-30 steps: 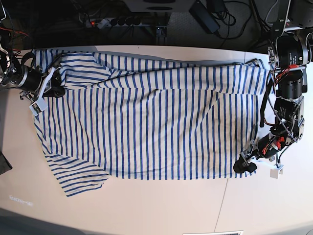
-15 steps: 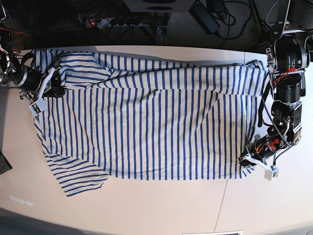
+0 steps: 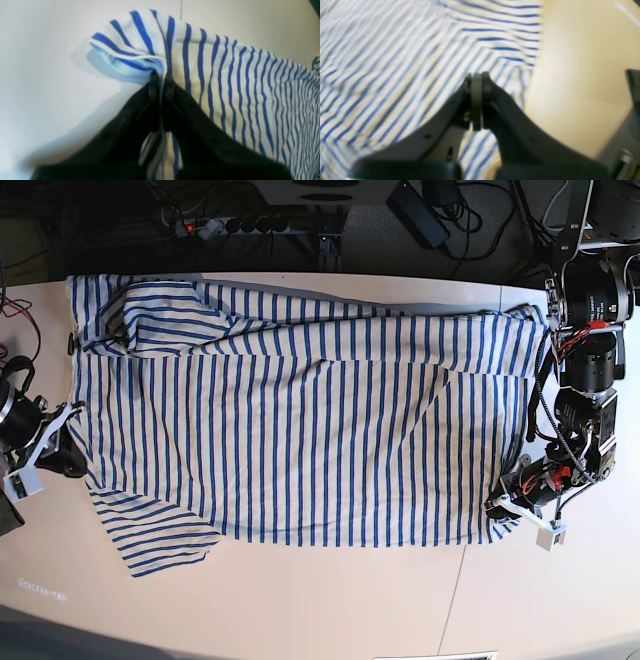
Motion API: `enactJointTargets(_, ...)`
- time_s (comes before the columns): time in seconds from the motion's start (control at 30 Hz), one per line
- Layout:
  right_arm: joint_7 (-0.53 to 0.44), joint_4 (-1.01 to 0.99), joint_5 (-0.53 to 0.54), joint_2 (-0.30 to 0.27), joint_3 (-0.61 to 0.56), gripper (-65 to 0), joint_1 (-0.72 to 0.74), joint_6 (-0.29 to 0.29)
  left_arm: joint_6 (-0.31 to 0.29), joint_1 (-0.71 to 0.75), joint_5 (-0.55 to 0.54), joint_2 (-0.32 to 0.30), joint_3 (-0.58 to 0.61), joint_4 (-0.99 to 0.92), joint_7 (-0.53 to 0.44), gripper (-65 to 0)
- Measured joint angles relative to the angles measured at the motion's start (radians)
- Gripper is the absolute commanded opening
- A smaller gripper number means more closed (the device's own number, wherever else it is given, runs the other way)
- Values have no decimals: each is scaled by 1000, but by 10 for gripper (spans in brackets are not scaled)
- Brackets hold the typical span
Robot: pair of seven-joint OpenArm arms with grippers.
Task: Fold the T-shirt properly
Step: 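Grasp the hem corners, left gripper first, then the right gripper, then fold the hem up onto the folded collar edge with both grippers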
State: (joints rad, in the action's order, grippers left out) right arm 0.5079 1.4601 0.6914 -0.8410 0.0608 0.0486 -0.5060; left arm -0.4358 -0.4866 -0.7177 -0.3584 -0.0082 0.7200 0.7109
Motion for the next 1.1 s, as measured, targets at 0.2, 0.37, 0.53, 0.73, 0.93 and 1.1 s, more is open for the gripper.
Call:
enactJointTargets(0.2,-67,-398,-56,101,8,-650,336,-1,-7,-7,-8,-1,84,5,-5,-650)
enactJointTargets(0.37,-111,-786,-119,207,8,-351,556,0,-10,-8,-14,-1,110,6,-11,-650)
enactJointTargets(0.53,-174,-1099,-146,260,10,-315,689,13,-11,-11,-17,-2,110,8,17,-650)
enactJointTargets(0.73,-155,-1240,-163,295,11,-307,724,13,-11,-10,-20,-2,110,8,25,-650)
enactJointTargets(0.93,-171,-1288,-157,295,12,-307,730,13,-11,-10,-24,-2,110,8,26,-650)
enactJointTargets(1.1,-191,-1288,-161,334,14,-307,730,13,-11,-10,-24,-3,110,8,32,-650)
